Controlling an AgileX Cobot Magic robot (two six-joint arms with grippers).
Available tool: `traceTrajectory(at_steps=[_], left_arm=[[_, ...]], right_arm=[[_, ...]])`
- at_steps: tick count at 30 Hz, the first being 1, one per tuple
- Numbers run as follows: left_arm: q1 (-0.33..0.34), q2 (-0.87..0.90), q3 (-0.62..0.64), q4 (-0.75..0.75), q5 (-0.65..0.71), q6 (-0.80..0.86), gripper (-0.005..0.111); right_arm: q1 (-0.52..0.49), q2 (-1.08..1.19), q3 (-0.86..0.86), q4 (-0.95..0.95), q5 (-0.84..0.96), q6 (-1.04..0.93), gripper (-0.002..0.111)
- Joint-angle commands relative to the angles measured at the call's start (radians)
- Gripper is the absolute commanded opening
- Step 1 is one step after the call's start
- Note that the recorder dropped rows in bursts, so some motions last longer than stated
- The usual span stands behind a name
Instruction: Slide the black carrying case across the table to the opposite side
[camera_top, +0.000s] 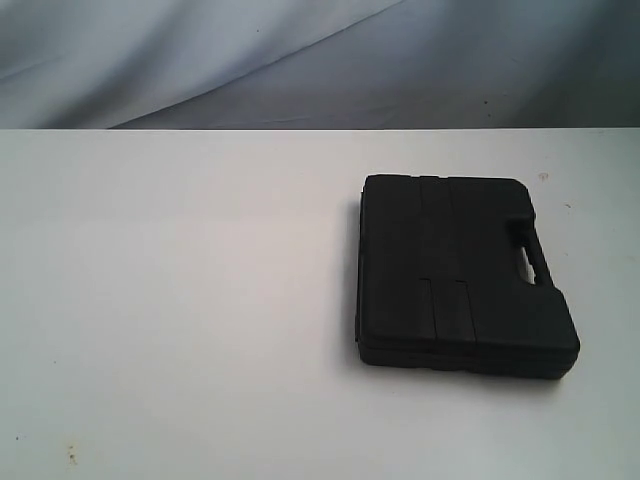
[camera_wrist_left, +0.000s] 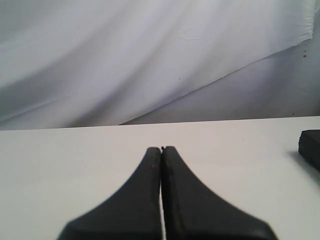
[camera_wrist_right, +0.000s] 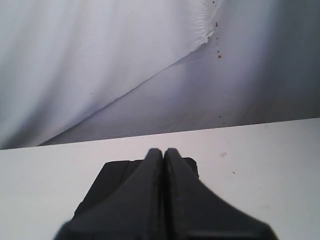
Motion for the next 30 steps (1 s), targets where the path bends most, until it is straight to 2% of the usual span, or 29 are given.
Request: traceTrajectory(at_steps=[1, 8, 14, 26, 30], left_arm=[[0.003, -0.004, 0.004, 0.001, 0.002, -0.003, 0.0], [0.003, -0.004, 0.004, 0.001, 0.002, -0.003, 0.0], [0.003, -0.004, 0.004, 0.001, 0.002, -0.003, 0.0], [0.003, -0.004, 0.004, 0.001, 0.002, -0.003, 0.0], [0.003, -0.004, 0.004, 0.001, 0.002, -0.003, 0.0]], right_arm=[[0.002, -0.005, 0.041, -0.06, -0.066, 0.107, 0.0], [0.0, -0.005, 0.179, -0.083, -0.297, 0.114, 0.0], [0.0, -0.005, 0.272, -0.065, -0.404, 0.032, 0.0], [0.0, -0.005, 0.358, 0.014, -0.512, -0.204, 0.0], [0.0, -0.005, 0.358, 0.014, -0.489, -0.287, 0.0]])
